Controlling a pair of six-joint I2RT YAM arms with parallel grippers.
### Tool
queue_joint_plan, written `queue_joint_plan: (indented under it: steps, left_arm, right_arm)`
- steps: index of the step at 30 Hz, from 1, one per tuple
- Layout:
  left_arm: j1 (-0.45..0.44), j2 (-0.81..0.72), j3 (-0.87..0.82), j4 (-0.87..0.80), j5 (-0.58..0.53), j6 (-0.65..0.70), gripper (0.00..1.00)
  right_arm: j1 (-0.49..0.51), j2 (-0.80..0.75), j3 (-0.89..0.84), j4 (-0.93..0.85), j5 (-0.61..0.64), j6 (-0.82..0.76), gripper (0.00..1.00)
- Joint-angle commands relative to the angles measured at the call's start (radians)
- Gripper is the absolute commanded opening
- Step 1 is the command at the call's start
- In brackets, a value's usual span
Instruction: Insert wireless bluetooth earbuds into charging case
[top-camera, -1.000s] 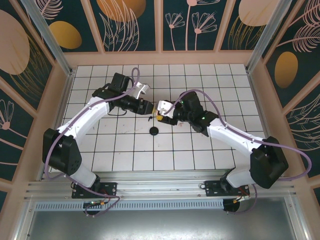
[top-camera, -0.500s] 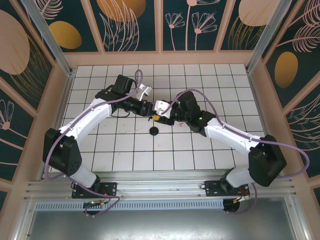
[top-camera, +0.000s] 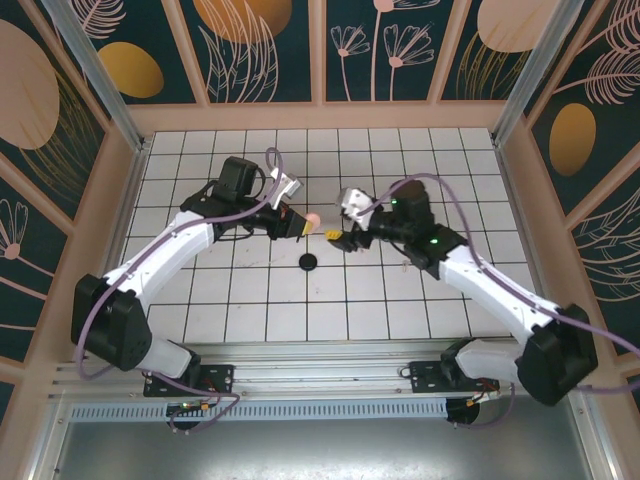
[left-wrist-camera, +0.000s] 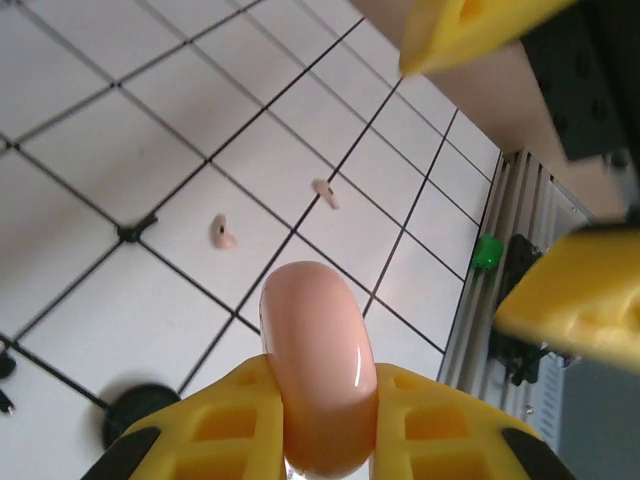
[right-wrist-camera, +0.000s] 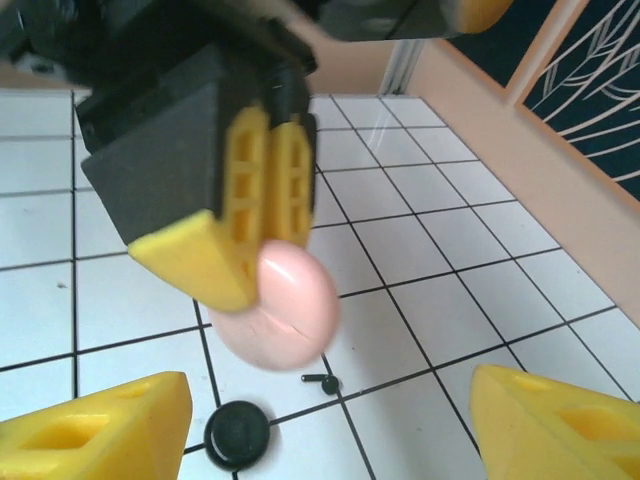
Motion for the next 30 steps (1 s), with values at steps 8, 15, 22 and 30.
queue_joint_plan:
  steps: [8,15,22,30]
  left_arm:
    - [-0.002,-0.065,-0.039,0.173,0.154,0.277,0.1]
    - [-0.002,-0.085,-0.043,0.123,0.176,0.384,0.11]
    - [-0.003,-0.094,-0.041,0.081,0.177,0.439,0.1]
    - [-0.002,-0.108,-0.042,0.057,0.166,0.476,0.09]
  right_arm:
    - [-0.115,-0.007,0.105,-0.309,-0.329,-0.057,0.6]
    - [-0.102,0.094,0.231,-0.423,-0.332,-0.213,0.56]
    - [-0.06,0.211,0.366,-0.557,-0.34,-0.337,0.55]
    - [-0.035,0.284,0.437,-0.602,-0.359,-0.385,0.54]
